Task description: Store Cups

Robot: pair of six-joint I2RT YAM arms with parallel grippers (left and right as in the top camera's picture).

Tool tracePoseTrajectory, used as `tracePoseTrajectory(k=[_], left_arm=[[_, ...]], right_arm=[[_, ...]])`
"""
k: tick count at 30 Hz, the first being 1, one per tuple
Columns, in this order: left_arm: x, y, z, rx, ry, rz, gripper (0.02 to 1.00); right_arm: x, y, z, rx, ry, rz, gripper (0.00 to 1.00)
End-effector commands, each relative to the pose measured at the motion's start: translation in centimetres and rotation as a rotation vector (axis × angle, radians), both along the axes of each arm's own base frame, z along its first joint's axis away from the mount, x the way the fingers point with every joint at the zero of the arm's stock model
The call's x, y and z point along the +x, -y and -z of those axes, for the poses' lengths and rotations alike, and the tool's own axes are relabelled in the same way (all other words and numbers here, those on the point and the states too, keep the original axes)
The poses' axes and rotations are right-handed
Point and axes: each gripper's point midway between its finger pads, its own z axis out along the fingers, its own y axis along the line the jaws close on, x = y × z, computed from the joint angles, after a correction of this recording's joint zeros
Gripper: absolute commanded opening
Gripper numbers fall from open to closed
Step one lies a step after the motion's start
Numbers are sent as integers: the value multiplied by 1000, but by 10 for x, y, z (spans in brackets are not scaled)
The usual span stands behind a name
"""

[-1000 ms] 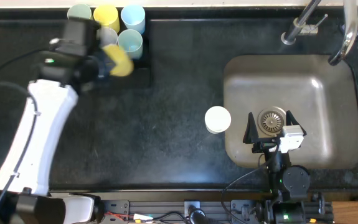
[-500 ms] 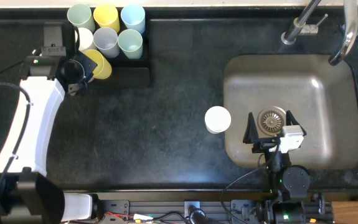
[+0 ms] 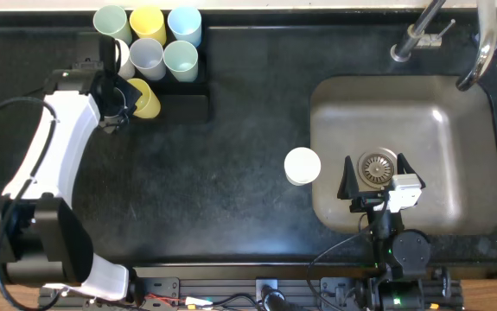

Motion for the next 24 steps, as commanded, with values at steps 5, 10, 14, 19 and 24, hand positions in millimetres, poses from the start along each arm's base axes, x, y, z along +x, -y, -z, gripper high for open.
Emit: tracePoseTrajectory(k=[5,10,14,19,24], left_arm=[[8,3,12,-2,-3,-2,36],[12,12,18,6,-5,21,36],[12,14,18,16,-6,28,36],[11,12,18,28,-8,25,42],[8,8,18,52,-22,18,42]], right_arm=[[0,-1,3,-2,1,-5,996],[0,-1,3,-2,0,-5,996],[0,-1,3,-2,0,-5,996],[0,-1,3,-2,1,-5,998],[0,-1,3,-2,0,-5,996]])
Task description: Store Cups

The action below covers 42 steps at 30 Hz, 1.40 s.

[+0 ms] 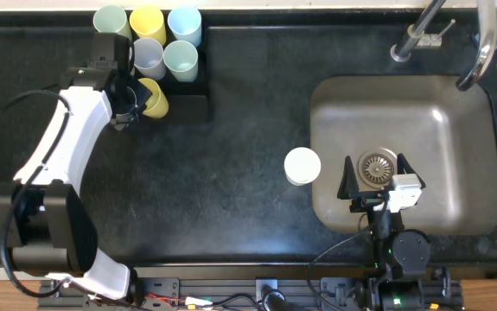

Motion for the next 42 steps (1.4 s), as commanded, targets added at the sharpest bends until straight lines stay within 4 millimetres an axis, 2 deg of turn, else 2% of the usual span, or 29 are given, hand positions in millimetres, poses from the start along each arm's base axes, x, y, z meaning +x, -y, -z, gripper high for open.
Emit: tracePoseTrajectory(k=[1,5,6,7,8,9,10,11,18,21,24,27,29,31,34,37,39,40,42], left_arm=[[-2,-6,3,38,-15,-18,42],[-2,-6,3,40,-15,-18,53],[-2,-6,3,40,-15,-18,93],[-2,-6,3,40,-15,-18,198],[-2,-6,3,40,-15,-18,384],[-2,-6,3,40,-15,-18,724],[-2,-6,3,39,-15,-18,945],[-2,-6,3,39,-15,-18,998],[-3,-6,-3,40,-4,-12,998],[-8,-6,-25,39,36,-12,998],[-21,-4,-61,29,103,-8,996],[-46,-3,-104,26,180,-1,998],[-72,-4,-128,31,209,-1,998],[-106,-7,-142,48,212,11,998],[-157,-9,-137,62,222,59,998],[-196,-12,-108,85,264,90,998],[-199,-18,-90,186,349,207,996],[-192,-19,-87,266,425,301,996],[-171,-14,-94,454,603,516,996]], right_arm=[[0,-1,3,-2,1,-5,998],[0,-1,3,-2,1,-5,996],[0,-1,3,-2,0,-5,998],[0,-1,3,-2,0,-5,996],[0,-1,3,-2,1,-5,996],[0,-1,3,-2,0,-5,996],[0,-1,3,-2,0,-5,998],[0,-1,3,-2,1,-5,998],[0,-1,3,-2,1,-5,996],[0,-1,3,-2,1,-5,993],[0,-1,3,-2,1,-5,996],[0,-1,3,-2,1,-5,996],[0,-1,3,-2,1,-5,998],[0,-1,3,-2,1,-5,998],[0,-1,3,-2,1,-5,998],[0,-1,3,-2,0,-5,998],[0,-1,3,-2,1,-5,993],[0,-1,3,-2,1,-5,998],[0,-1,3,-2,1,-5,996]])
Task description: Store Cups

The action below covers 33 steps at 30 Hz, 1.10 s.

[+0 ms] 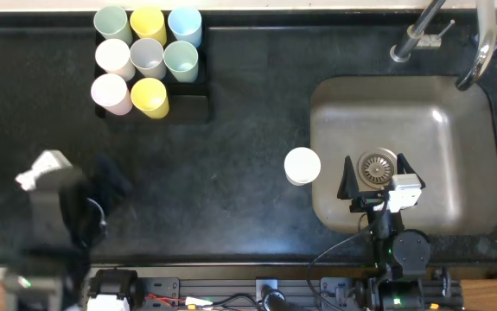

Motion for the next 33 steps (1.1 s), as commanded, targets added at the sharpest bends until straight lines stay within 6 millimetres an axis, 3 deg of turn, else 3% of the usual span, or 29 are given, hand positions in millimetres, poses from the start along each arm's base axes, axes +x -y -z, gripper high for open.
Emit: tracePoseTrajectory(k=[1,4,6,16,21,33], left_arm=[[24,6,3,486,260,373,996],[38,24,-27,708,544,490,996],[38,26,-35,733,634,471,993],[36,29,26,711,613,490,996],[35,33,43,665,617,499,998],[34,47,42,641,641,549,998]], right_arm=[[0,-1,3,-2,1,-5,998],[0,-1,3,-2,1,-5,996],[0,-1,3,-2,1,-5,998],[0,-1,3,-2,1,-5,998],[0,-1,3,-2,1,-5,998],[0,-1,3,-2,1,-5,998]])
